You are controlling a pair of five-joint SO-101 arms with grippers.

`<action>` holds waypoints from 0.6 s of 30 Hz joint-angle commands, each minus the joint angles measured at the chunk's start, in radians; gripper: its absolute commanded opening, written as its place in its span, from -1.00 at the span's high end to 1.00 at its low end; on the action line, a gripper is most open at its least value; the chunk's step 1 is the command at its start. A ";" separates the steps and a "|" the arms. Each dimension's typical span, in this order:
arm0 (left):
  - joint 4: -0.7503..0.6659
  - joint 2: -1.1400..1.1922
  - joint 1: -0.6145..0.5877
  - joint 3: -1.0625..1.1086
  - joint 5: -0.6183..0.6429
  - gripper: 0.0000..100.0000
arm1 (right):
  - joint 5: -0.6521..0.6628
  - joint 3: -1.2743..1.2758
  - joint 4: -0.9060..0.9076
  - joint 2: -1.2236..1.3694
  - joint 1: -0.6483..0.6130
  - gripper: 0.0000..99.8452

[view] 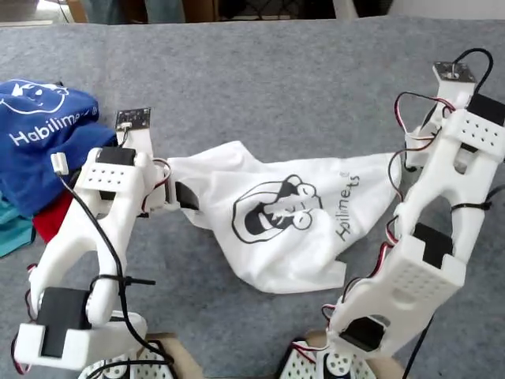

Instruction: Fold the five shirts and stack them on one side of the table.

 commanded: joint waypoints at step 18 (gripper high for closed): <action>0.230 0.302 0.004 -0.478 -0.293 0.94 | -0.006 0.002 0.000 -0.110 0.008 0.71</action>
